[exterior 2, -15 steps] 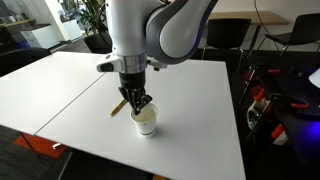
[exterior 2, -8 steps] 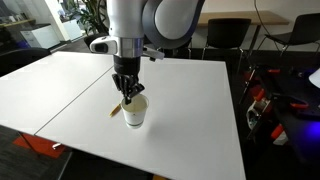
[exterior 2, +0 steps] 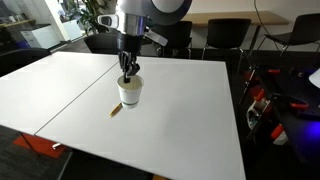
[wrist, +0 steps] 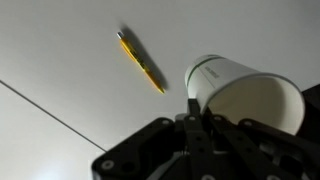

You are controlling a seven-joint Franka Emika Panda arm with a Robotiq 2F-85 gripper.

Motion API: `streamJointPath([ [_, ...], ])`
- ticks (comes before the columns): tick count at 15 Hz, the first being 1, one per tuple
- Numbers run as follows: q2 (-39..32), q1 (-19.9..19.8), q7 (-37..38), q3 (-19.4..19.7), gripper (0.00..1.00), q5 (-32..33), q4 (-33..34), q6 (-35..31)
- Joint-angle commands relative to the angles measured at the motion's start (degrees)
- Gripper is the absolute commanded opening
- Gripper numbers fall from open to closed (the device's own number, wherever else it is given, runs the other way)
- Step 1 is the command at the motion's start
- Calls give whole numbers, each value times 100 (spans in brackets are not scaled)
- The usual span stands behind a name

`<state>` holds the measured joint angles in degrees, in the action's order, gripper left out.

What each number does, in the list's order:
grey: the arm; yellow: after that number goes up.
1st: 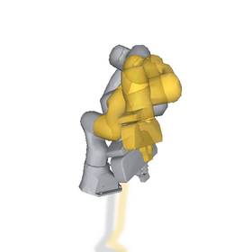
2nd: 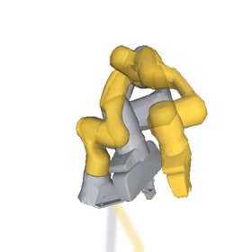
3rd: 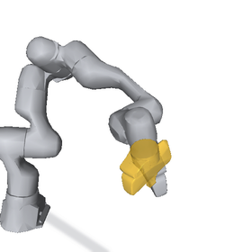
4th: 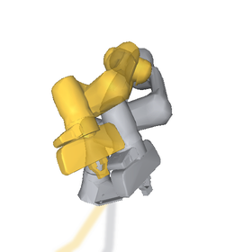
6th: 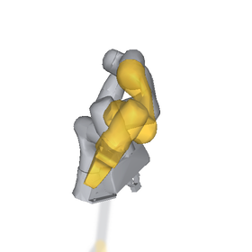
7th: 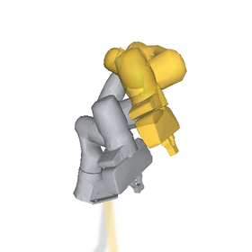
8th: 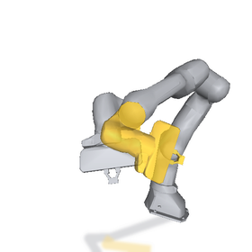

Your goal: Pick up the pen from the cup and place it on the table then move the cup to the right

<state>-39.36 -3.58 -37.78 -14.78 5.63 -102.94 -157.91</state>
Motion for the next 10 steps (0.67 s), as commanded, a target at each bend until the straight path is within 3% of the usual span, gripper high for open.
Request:
streamJointPath([
  [1, 405, -203, 442, 63, 1, -259, -454, -177],
  [8, 529, -651, 1212, 246, 1, -693, -572, -167],
  [10, 503, -994, 1078, 48, 1, -1033, -570, -160],
])
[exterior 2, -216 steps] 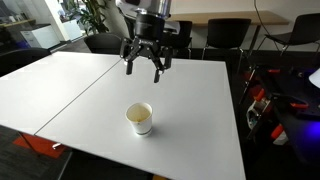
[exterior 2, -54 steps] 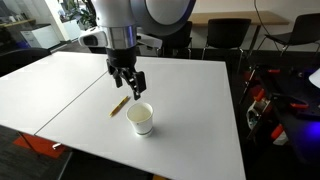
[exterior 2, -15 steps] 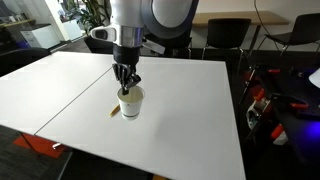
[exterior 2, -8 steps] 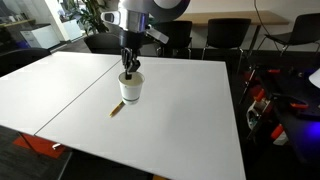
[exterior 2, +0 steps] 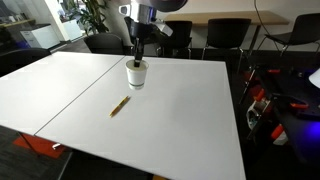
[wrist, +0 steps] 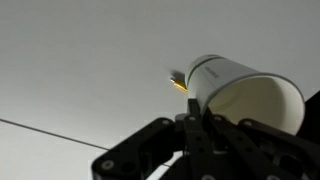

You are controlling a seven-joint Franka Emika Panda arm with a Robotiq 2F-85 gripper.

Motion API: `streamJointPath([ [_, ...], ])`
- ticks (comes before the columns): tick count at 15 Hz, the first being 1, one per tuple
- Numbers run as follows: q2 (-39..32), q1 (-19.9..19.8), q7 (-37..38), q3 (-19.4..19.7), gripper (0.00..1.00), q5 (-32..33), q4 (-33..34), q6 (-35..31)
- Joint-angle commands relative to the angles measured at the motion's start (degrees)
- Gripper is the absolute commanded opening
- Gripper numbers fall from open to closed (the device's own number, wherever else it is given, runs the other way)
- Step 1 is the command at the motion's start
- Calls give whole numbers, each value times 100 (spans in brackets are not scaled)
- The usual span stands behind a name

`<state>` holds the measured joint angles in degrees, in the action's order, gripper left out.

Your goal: Pick up the pen from the cup and place it on the table then move the cup to the right

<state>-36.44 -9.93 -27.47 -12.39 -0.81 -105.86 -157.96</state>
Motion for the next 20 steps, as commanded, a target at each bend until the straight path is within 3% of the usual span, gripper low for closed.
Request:
streamJointPath([
  [1, 201, -494, 8, -249, 1, -562, -279, -167],
  [4, 242, -757, 118, -203, 1, -928, -284, -81],
  [12, 124, -809, 914, 460, 1, -1020, -23, 300],
  [20, -372, -845, 978, 504, 1, -1171, 570, 932],
])
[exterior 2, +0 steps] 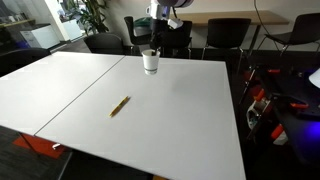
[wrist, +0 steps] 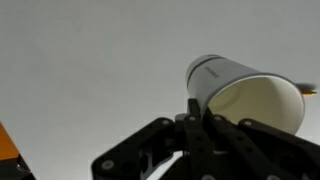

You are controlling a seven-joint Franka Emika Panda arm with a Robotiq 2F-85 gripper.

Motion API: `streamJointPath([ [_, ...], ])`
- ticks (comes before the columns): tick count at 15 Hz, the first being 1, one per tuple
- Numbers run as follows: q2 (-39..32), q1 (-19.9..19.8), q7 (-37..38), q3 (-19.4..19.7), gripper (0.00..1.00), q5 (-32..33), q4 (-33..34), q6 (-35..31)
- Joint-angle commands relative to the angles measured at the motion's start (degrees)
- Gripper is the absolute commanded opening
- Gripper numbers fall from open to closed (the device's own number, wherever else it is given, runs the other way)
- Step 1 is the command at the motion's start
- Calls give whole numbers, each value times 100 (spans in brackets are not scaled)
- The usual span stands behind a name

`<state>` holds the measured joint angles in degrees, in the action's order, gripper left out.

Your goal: Pick up the pen from the cup and place it on the table then move the cup to the right

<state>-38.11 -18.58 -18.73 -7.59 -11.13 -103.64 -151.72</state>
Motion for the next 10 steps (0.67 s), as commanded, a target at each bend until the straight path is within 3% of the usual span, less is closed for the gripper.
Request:
streamJointPath([
  [1, -278, 29, 118, 32, 1, -149, 433, 348],
  [10, -981, 272, 556, 254, 1, 1, 1236, 753],
])
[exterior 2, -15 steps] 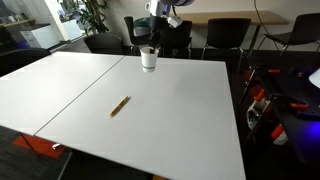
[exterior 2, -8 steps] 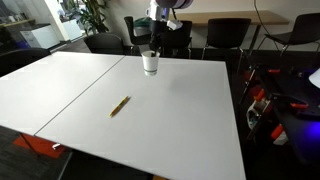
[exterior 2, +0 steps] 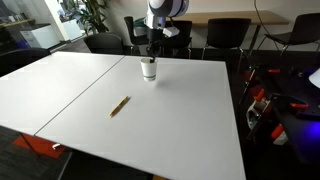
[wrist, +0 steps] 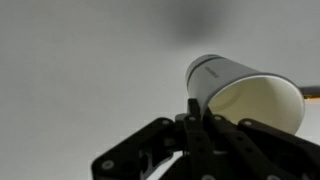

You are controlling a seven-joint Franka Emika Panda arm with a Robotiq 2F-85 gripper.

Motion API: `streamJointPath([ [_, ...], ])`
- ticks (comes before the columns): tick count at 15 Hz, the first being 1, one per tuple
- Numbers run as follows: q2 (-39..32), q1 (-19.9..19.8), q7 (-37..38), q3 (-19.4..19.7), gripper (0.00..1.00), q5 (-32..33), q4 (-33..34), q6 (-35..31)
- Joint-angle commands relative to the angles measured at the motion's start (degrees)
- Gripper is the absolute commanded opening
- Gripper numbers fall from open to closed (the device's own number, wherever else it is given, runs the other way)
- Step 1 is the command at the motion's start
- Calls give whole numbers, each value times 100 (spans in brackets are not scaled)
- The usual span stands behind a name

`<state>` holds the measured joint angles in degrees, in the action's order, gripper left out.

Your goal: Pick up the pen from the cup and place it on the table then move the cup to the right

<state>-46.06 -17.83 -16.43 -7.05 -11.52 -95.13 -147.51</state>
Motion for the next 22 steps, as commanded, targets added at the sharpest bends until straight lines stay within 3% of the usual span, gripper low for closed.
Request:
streamJointPath([
  [1, -233, 232, 371, 238, 1, 52, 452, 375],
  [3, -290, 311, 482, 324, 1, 82, 554, 453],
  [4, -280, 385, 591, 396, 23, 121, 563, 477],
  [9, -79, 694, 968, 670, 58, 304, 386, 360],
  [14, 483, 1021, 1303, 864, 97, 521, -241, 94],
  [22, 1994, 1706, 1439, 829, 100, 1006, -2027, -383],
])
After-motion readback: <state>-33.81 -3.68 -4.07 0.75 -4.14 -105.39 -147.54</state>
